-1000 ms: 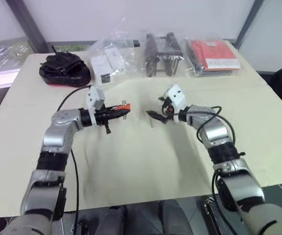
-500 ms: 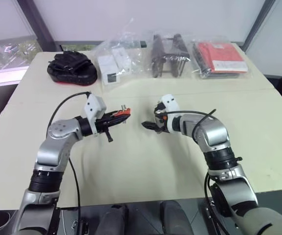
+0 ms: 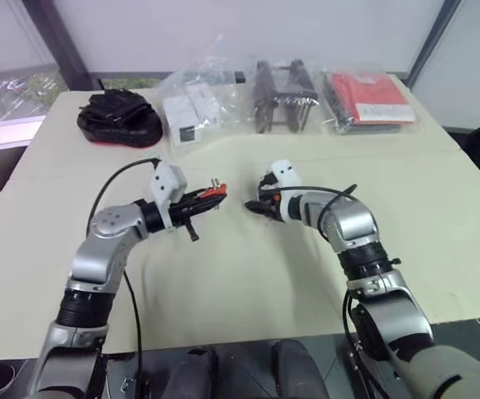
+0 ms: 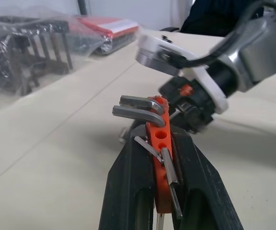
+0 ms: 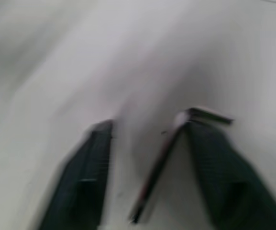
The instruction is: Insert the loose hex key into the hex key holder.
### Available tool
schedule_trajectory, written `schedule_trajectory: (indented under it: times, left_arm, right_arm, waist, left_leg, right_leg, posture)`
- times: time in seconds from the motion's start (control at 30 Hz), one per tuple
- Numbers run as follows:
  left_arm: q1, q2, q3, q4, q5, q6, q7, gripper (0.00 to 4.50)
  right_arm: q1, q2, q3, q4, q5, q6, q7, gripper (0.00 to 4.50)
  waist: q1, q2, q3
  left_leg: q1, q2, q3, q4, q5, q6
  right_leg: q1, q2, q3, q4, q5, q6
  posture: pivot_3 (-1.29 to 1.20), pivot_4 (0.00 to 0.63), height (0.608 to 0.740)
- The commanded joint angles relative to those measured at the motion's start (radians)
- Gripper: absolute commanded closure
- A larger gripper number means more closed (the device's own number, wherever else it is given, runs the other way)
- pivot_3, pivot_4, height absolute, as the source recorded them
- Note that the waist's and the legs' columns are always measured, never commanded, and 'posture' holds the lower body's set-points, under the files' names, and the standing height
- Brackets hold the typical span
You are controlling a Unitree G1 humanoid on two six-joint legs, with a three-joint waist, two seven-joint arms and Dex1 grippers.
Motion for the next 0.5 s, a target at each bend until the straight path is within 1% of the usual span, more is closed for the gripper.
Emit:
schedule_trajectory:
  times: [0.03, 0.07, 0.2, 0.3, 0.4, 0.5]
  left_arm:
    - [0.0, -0.004, 0.006, -0.02, -0.005, -0.033, 0.012, 4.5]
    - [0.005, -0.007, 0.005, -0.021, -0.005, -0.036, 0.018, 4.5]
    - [0.021, -0.007, 0.005, -0.022, -0.006, -0.046, 0.024, 4.5]
    - [0.021, 0.006, 0.007, -0.013, -0.008, -0.043, 0.014, 4.5]
    - [-0.002, 0.031, 0.008, 0.022, -0.013, -0.036, -0.023, 4.5]
    - [-0.038, 0.045, 0.008, 0.065, -0.026, -0.028, -0.06, 4.5]
  right_arm:
    - [-0.006, 0.016, 0.034, 0.103, -0.029, -0.024, 0.001, 4.05]
    - [-0.008, 0.015, 0.04, 0.11, -0.034, -0.03, 0.008, 4.45]
    - [-0.01, 0.013, 0.048, 0.112, -0.05, -0.055, 0.012, 4.45]
    - [-0.034, -0.002, 0.018, 0.095, -0.054, -0.103, 0.003, 4.45]
    - [-0.078, 0.006, -0.078, 0.055, -0.004, -0.23, -0.014, 4.45]
    - [-0.099, 0.002, -0.125, 0.021, 0.01, -0.385, -0.015, 4.45]
  waist:
    - [-0.001, 0.0, -0.001]
    - [-0.001, 0.0, -0.002]
    - [-0.001, 0.001, -0.004]
    - [0.0, 0.001, -0.004]
    - [0.001, 0.001, -0.003]
    - [0.003, 0.001, -0.003]
  left_leg:
    - [0.0, 0.0, 0.0, 0.0, 0.0, 0.0]
    - [0.0, 0.0, 0.0, 0.0, 0.0, 0.0]
    - [0.0, 0.0, 0.0, 0.0, 0.0, 0.0]
    - [0.0, 0.0, 0.0, 0.0, 0.0, 0.0]
    - [0.0, 0.0, 0.0, 0.0, 0.0, 0.0]
    - [-0.003, 0.0, 0.0, 0.0, 0.0, 0.0]
  right_leg:
    - [0.0, 0.0, 0.0, 0.0, 0.0, 0.0]
    - [0.0, 0.0, 0.0, 0.0, 0.0, 0.0]
    - [0.0, 0.0, 0.0, 0.0, 0.0, 0.0]
    - [0.0, 0.0, 0.0, 0.0, 0.0, 0.0]
    - [0.0, 0.0, 0.0, 0.0, 0.0, 0.0]
    - [-0.003, 0.0, 0.0, 0.0, 0.0, 0.0]
  posture:
    - [0.0, 0.15, 0.74]
    - [0.0, 0.15, 0.74]
    - [0.0, 0.15, 0.74]
    - [0.0, 0.15, 0.74]
    - [0.0, 0.15, 0.74]
    - [0.0, 0.15, 0.74]
